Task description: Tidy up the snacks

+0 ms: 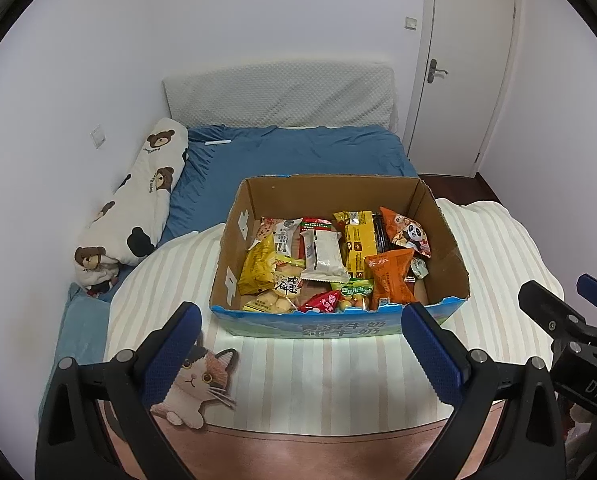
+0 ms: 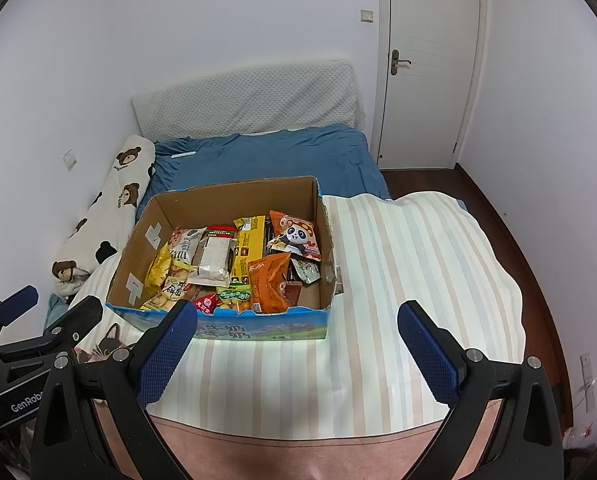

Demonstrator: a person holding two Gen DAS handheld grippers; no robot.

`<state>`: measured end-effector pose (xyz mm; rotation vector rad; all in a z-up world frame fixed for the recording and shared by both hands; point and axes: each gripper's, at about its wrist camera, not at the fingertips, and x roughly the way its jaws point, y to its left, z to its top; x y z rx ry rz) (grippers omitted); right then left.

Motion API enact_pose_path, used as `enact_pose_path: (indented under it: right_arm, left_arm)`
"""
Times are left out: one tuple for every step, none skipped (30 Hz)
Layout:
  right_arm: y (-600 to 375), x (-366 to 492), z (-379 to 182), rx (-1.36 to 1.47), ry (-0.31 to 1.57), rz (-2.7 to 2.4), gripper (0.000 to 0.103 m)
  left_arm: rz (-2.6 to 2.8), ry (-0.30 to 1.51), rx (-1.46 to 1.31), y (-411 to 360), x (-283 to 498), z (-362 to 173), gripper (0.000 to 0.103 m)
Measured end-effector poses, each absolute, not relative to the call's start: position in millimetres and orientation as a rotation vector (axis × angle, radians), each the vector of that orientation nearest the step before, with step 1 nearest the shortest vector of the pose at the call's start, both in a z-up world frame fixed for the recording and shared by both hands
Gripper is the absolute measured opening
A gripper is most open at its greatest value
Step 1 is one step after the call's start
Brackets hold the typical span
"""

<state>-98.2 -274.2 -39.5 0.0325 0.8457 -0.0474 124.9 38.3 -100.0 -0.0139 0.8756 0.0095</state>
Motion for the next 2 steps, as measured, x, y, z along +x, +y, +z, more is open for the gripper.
enact_pose_path:
  right_arm:
    - [-274.4,-98.4,-39.2,0.031,0.846,-0.048,0.102]
    - [-274.6,-98.6,-39.2,0.030,0.845,-0.049,0.102]
  left_arm:
    - [0.012,0.875,-0.016,38.3,124.9,-100.1,0.103]
    - [0.015,0.871,-0.014,37.6,124.4,-99.3,0.103]
